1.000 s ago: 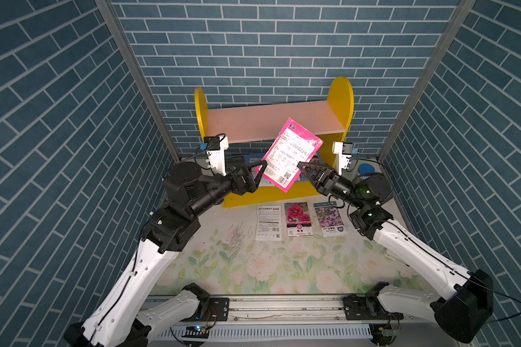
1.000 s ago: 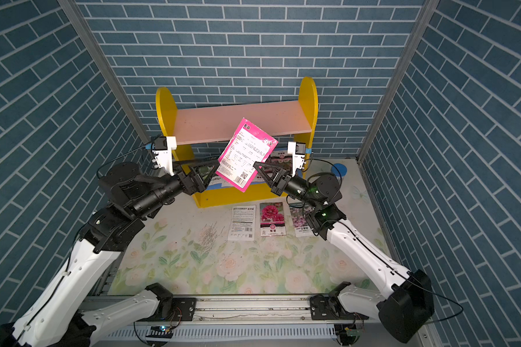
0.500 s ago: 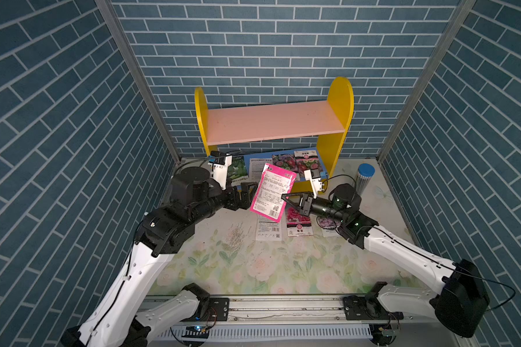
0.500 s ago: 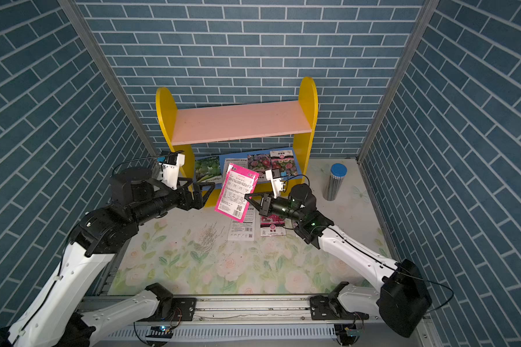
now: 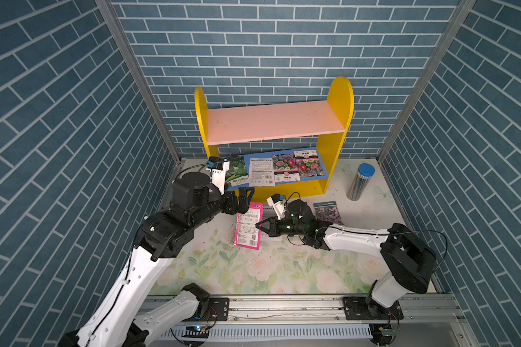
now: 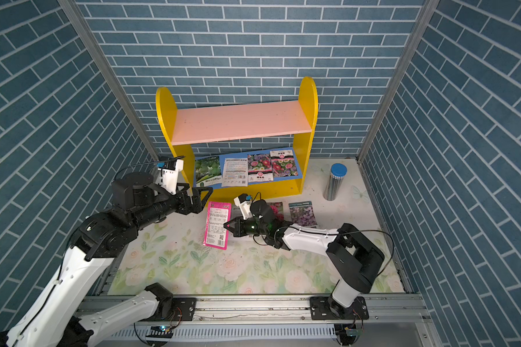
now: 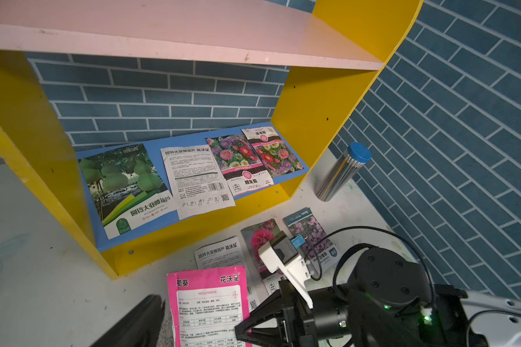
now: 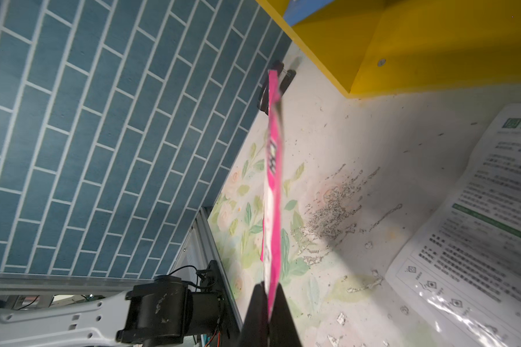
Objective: Take the seed bag off the shelf
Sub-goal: Pick up the seed packet from the shelf, then place the seed packet at the center of the board.
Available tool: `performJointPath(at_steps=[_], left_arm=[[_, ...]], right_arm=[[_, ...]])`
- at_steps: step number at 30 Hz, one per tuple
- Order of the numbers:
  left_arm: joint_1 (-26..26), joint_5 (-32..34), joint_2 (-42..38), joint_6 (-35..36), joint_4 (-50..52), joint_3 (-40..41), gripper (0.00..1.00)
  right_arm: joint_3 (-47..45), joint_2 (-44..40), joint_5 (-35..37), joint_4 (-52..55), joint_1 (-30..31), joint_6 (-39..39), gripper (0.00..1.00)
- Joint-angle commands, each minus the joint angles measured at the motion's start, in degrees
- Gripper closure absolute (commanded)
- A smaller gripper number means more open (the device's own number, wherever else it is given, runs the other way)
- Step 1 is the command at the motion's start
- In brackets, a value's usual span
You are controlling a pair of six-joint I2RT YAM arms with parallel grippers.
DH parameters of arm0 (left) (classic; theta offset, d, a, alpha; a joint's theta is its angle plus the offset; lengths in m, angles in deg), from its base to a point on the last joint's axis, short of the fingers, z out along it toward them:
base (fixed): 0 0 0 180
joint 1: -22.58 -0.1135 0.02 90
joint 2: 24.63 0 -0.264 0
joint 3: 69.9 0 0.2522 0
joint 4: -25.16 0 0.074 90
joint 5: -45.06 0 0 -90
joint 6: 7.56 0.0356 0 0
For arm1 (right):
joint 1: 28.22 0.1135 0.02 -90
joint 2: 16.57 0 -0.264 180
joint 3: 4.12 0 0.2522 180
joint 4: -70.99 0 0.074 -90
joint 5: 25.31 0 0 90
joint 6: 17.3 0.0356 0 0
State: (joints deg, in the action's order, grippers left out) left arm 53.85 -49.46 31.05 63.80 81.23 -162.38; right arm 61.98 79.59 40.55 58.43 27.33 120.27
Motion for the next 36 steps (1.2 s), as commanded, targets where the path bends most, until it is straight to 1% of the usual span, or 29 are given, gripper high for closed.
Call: performJointPath(at_steps=[1, 5, 11, 17, 29, 36], left_arm=[[-0.1, 0.8, -0.3, -0.5, -2.0, 1.4, 0.0], [-0.1, -0.2, -1.1, -0.7, -3.2, 2.4, 0.0], [-0.1, 0.8, -2.2, 0.0, -3.2, 2.9, 0.0], [-0.2, 0.9, -2.4, 0.7, -3.3, 3.1, 0.0], [-0.1, 1.0, -1.3, 1.1, -5.0, 5.0, 0.0], [-0.1, 0.8, -0.5, 1.1, -5.5, 5.2, 0.0]], right_arm=[[3.5, 4.2, 1.7, -2.8, 0.9, -0.6, 1.0], [6.9, 8.8, 2.8, -0.8, 1.1, -0.7, 1.0], [13.4, 14.9, 3.8, 5.6, 0.9, -2.5, 1.0], [17.4, 19.6, 2.0, 8.3, -0.3, -2.8, 1.0], [21.6, 24.6, 0.0, 14.0, -3.4, -5.3, 1.0], [23.6, 26.8, -0.2, 15.5, -3.8, -5.7, 0.96]])
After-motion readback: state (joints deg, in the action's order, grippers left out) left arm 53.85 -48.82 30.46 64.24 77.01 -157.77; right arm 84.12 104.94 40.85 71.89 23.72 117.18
